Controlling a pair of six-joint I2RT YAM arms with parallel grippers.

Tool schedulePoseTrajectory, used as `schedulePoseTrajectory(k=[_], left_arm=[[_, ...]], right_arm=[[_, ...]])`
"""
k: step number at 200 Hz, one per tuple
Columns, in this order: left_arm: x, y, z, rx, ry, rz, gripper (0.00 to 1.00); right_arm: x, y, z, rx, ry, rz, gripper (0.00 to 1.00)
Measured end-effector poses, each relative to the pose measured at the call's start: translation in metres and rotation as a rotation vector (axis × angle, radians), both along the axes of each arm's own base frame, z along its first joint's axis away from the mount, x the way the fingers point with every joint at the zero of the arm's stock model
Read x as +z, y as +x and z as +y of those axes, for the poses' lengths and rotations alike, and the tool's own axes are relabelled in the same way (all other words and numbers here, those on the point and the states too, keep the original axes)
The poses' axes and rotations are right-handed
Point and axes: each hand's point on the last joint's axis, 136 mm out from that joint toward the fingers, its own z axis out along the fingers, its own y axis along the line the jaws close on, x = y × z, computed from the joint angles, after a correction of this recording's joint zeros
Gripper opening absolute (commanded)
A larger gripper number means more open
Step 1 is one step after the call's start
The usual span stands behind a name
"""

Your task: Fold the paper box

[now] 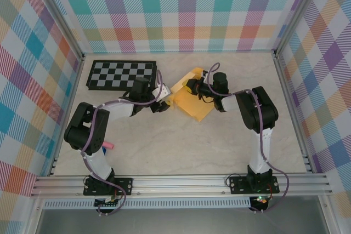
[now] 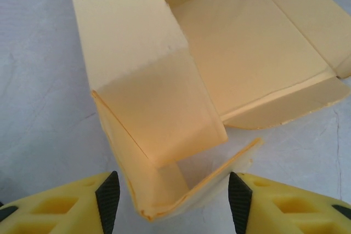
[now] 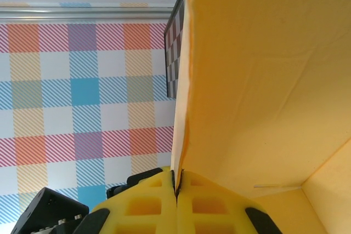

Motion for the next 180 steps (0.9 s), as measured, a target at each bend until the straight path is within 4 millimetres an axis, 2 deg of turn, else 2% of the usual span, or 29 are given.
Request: schedulePoseTrajectory(k=[43, 123, 147, 180], left_arm=[[0.004, 0.008, -0.012, 0.009, -0.027, -0.007, 0.49], [0.0, 0.004, -0.028, 0.015, -0.003, -0.021, 0.48], [-0.001, 0.004, -0.03, 0.032, 0.002, -0.023, 0.44], [-0.001, 0.005, -0.031, 0.056, -0.015, -0.005, 0.45]], right_arm=[[0.001, 0.0, 0.0, -0.002, 0.004, -0.001, 0.0], [-0.001, -0.001, -0.003, -0.015, 0.006, -0.008, 0.0], [-0.003, -0.001, -0.006, -0.02, 0.006, -0.007, 0.0], [-0.003, -0.001, -0.006, -0.027, 0.008, -0.007, 0.0]])
